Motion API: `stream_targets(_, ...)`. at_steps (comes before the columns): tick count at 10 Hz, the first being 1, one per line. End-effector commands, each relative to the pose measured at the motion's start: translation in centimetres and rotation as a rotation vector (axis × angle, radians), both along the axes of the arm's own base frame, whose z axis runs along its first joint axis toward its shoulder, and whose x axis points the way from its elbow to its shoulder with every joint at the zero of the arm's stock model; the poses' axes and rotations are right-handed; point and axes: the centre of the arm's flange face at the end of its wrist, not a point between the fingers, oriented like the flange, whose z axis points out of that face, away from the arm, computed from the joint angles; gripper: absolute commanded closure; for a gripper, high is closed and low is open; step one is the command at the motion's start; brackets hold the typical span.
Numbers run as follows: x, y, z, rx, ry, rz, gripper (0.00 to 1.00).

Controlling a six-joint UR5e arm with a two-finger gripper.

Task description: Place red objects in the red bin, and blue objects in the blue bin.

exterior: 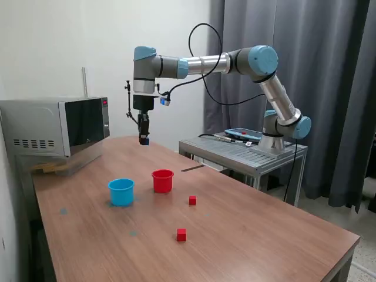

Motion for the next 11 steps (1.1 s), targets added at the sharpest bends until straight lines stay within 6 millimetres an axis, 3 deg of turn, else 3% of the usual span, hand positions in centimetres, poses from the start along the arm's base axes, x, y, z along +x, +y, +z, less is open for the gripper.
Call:
stream_targets(1,-2.2,1.6,-2.5,-0.003,0.001,0.0,1.0)
stream_targets(6,-4.1,1.8,-8.3,-0.047,-0.035,-0.001,1.0)
stream_targets(9,-4.4,1.9,-8.5,-0.043,-0.022,-0.007,1.0)
stream_targets(11,-4.9,1.9,-9.9,-0.039,-0.002,-0.025,1.0)
